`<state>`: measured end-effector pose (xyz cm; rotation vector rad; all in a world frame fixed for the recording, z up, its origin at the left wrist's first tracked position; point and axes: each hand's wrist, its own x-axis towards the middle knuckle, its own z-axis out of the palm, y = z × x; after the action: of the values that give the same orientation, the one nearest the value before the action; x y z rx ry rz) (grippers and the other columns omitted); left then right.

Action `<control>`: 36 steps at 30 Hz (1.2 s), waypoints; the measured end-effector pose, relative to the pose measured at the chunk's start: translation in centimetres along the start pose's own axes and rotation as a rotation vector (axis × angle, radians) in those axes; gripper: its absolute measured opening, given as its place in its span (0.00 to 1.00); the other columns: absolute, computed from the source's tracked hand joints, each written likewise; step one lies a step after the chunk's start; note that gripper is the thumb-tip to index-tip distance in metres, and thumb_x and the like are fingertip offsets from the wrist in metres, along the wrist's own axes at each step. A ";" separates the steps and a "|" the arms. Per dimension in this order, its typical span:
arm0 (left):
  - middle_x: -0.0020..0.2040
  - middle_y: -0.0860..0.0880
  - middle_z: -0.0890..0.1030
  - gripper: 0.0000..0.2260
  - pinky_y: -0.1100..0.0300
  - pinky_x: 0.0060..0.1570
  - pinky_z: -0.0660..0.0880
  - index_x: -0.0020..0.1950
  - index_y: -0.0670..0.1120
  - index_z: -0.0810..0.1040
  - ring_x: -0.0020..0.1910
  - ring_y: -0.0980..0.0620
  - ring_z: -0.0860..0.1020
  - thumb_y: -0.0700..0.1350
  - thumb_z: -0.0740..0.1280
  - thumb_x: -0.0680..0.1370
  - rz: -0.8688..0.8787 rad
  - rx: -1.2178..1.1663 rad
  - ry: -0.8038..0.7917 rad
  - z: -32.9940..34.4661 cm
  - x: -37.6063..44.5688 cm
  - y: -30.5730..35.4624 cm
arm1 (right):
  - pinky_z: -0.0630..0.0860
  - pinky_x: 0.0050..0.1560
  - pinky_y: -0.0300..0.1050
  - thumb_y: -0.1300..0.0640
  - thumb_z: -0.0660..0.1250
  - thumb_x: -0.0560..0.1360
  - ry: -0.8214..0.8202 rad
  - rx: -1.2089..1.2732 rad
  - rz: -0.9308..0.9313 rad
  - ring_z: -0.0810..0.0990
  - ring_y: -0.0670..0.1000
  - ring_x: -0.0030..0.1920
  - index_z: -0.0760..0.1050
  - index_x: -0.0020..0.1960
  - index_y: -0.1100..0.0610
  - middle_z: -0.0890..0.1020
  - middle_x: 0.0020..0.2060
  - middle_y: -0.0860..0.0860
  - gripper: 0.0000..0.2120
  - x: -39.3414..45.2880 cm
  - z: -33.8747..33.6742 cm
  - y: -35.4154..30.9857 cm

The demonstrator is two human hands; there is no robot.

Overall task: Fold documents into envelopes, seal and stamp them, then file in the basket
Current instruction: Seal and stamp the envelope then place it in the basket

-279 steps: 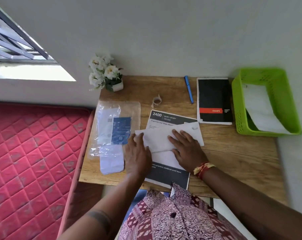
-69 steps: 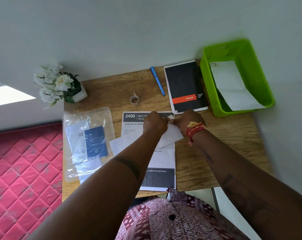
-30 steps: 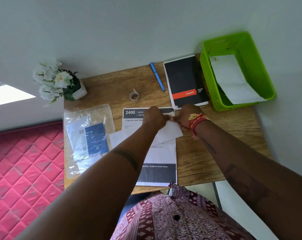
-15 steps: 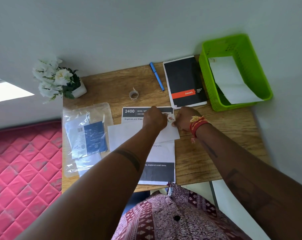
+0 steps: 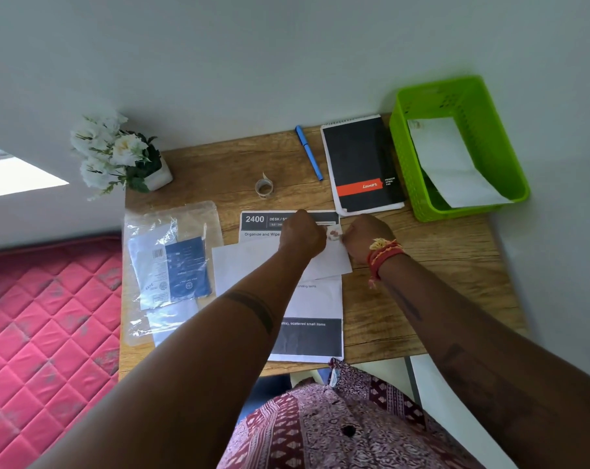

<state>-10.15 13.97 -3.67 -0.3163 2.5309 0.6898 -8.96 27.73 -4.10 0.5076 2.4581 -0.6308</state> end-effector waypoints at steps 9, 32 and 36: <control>0.55 0.42 0.83 0.11 0.50 0.56 0.80 0.60 0.41 0.79 0.55 0.43 0.81 0.47 0.65 0.84 0.018 -0.112 -0.015 -0.9 -0.9 -0.6 | 0.68 0.40 0.42 0.43 0.71 0.78 0.071 0.216 0.056 0.80 0.55 0.40 0.81 0.53 0.63 0.81 0.40 0.55 0.21 -2.2 1.3 -0.6; 0.53 0.48 0.85 0.12 0.44 0.57 0.82 0.61 0.47 0.82 0.51 0.45 0.84 0.52 0.68 0.82 -0.277 -0.807 0.416 -9.6 -6.3 -9.2 | 0.82 0.55 0.63 0.53 0.77 0.73 0.022 0.859 -0.273 0.86 0.60 0.49 0.85 0.43 0.49 0.88 0.43 0.52 0.02 -2.5 -7.9 -0.3; 0.45 0.48 0.87 0.08 0.46 0.47 0.85 0.47 0.49 0.82 0.42 0.48 0.86 0.52 0.70 0.82 -0.232 -0.903 0.381 -11.0 -6.5 -7.8 | 0.83 0.51 0.55 0.57 0.75 0.76 0.016 1.016 -0.262 0.85 0.62 0.53 0.84 0.52 0.57 0.86 0.52 0.61 0.07 -3.2 -10.4 -0.6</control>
<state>-6.38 2.18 4.77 -1.1068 2.2758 1.7765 -11.05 32.06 5.63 0.5392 2.0669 -1.9970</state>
